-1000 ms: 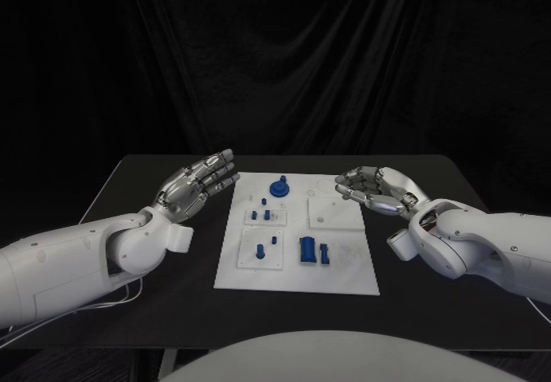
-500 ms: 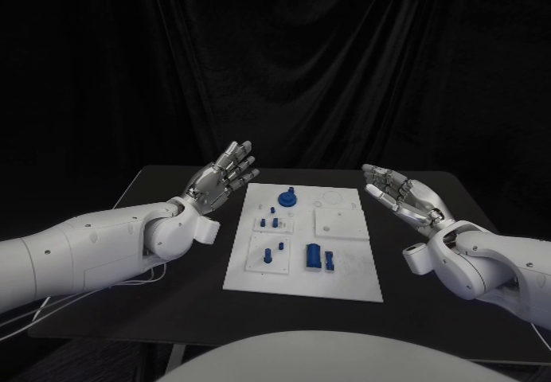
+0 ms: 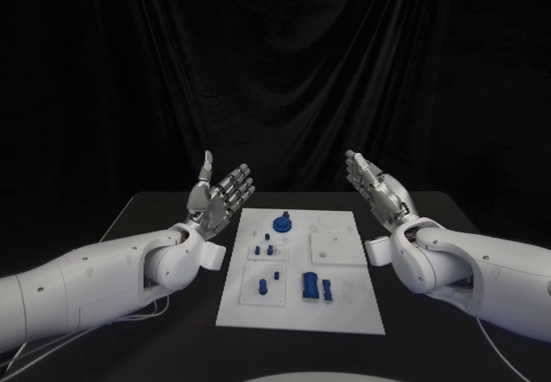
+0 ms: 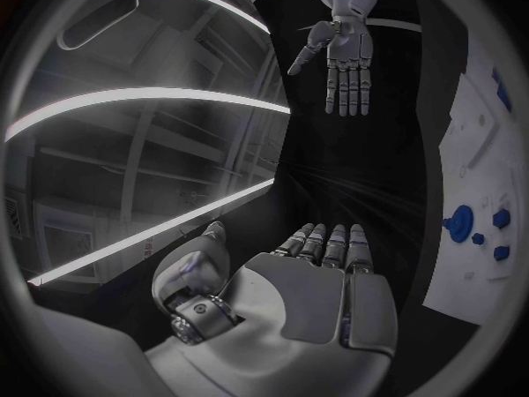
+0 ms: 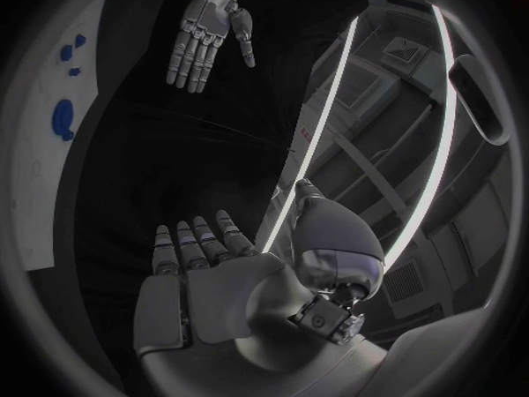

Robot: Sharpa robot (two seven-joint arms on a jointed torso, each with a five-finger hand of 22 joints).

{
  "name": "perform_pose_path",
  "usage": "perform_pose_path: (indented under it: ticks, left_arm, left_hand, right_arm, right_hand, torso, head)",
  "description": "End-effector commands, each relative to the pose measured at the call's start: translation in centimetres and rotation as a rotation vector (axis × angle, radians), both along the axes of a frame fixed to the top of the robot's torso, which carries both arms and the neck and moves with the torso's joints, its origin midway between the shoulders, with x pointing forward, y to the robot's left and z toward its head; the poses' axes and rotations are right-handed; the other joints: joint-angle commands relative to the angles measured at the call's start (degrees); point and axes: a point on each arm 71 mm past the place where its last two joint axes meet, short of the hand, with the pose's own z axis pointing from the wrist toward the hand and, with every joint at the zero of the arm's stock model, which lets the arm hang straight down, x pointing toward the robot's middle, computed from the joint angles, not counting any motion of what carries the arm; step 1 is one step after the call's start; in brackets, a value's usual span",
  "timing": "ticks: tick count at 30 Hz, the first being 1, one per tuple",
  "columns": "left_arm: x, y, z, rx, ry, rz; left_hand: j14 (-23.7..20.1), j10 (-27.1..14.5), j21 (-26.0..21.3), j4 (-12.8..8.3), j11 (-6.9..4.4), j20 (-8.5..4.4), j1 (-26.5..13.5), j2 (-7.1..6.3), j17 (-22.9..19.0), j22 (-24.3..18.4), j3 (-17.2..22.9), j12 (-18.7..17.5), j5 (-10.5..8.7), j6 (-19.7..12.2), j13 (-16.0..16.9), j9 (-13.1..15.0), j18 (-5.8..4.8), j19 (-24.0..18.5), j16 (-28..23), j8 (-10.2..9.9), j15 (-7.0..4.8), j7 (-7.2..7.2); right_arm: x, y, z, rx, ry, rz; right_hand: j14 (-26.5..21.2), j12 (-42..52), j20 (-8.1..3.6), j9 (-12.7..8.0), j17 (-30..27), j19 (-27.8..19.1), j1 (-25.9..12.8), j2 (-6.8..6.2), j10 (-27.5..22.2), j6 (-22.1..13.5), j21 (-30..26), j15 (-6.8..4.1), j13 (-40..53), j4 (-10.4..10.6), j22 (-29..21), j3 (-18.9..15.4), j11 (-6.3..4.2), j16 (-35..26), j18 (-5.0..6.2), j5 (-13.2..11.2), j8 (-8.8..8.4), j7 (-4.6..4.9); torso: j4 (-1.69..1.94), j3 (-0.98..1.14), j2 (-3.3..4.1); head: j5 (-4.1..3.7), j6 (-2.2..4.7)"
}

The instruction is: Assemble the parts on the task board

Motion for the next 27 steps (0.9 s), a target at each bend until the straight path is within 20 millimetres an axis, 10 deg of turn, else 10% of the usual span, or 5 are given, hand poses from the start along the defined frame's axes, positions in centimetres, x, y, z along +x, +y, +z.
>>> perform_pose_path:
  ticks: [1, 9, 10, 11, 27]
  left_arm:
    - [0.2, -0.1, 0.1, 0.117, -0.002, 0.135]
    - [0.4, -1.3, 2.1, 0.213, -0.009, 0.310]
    - [0.4, -1.4, 2.3, 0.222, -0.010, 0.330]
    - [0.4, -1.5, 2.5, 0.230, -0.010, 0.348]
    - [0.2, -2.1, 4.1, 0.285, -0.007, 0.479]
  left_hand:
    - [-0.02, 0.06, -0.18, -0.22, 0.25, -0.27, -0.42, -0.03, -0.06, -0.05, -0.03, -0.18, -0.17, -0.21, -0.05, -0.05, -0.31, 0.04, -0.20, -0.21, -0.20, 0.01]
    - [-0.02, 0.06, -0.18, -0.22, 0.25, -0.27, -0.42, -0.03, -0.06, -0.05, -0.03, -0.18, -0.17, -0.21, -0.05, -0.05, -0.31, 0.04, -0.20, -0.21, -0.20, 0.01]
    - [-0.02, 0.06, -0.18, -0.22, 0.25, -0.27, -0.42, -0.03, -0.06, -0.05, -0.03, -0.18, -0.17, -0.21, -0.05, -0.05, -0.31, 0.04, -0.20, -0.21, -0.20, 0.01]
    - [-0.02, 0.06, -0.18, -0.22, 0.25, -0.27, -0.42, -0.03, -0.06, -0.05, -0.03, -0.18, -0.17, -0.21, -0.05, -0.05, -0.31, 0.04, -0.20, -0.21, -0.20, 0.01]
    - [-0.02, 0.06, -0.18, -0.22, 0.25, -0.27, -0.42, -0.03, -0.06, -0.05, -0.03, -0.18, -0.17, -0.21, -0.05, -0.05, -0.31, 0.04, -0.20, -0.21, -0.20, 0.01]
  right_arm:
    - [0.6, -0.4, -0.3, 0.012, 0.097, -0.199]
    - [1.3, 0.8, 0.6, 0.055, 0.125, -0.268]
    - [1.3, 0.8, 0.6, 0.055, 0.125, -0.268]
    - [1.3, 0.8, 0.6, 0.055, 0.125, -0.268]
    - [1.3, 0.8, 0.6, 0.055, 0.125, -0.268]
  right_hand:
    - [-0.06, -3.88, -2.79, -0.41, -0.27, -0.20, -11.26, -0.21, -0.14, -2.16, -0.36, -2.15, -2.67, -2.63, -2.56, 2.04, -5.87, -2.54, -1.32, -2.99, -2.75, -0.15]
    - [-0.06, -6.29, -4.31, -0.41, -0.27, -0.20, -18.29, -0.21, -0.14, -6.84, -0.36, -7.11, -2.67, -4.09, -7.99, 2.04, -5.87, -7.97, -1.32, -4.86, -4.47, -0.15]
    - [-0.06, -6.53, -4.52, -0.41, -0.27, -0.20, -18.96, -0.21, -0.14, -6.84, -0.36, -7.11, -2.67, -8.24, -7.99, 2.04, -5.87, -7.97, -1.32, -5.06, -8.62, -0.15]
    - [-0.06, -6.73, -8.68, -0.41, -0.27, -0.20, -19.61, -0.21, -0.14, -6.84, -0.36, -7.11, -2.67, -8.24, -7.99, 2.04, -5.87, -7.97, -1.32, -5.26, -8.62, -0.15]
    - [-0.06, -12.12, -8.68, -0.41, -0.27, -0.20, -27.08, -0.21, -0.14, -6.84, -0.36, -7.11, -2.67, -8.24, -7.99, 2.04, -5.87, -7.97, -1.32, -9.43, -8.62, -0.15]
  torso:
    - [-0.41, 0.15, 1.97]
    - [-0.78, 0.28, 3.72]
    - [-0.80, 0.28, 3.80]
    - [-0.82, 0.29, 3.87]
    - [-0.83, 0.29, 3.93]
  head:
    - [-0.70, 3.51]
    - [-1.55, 8.02]
    - [-1.59, 8.24]
    - [-1.62, 8.40]
    - [-1.65, 8.57]
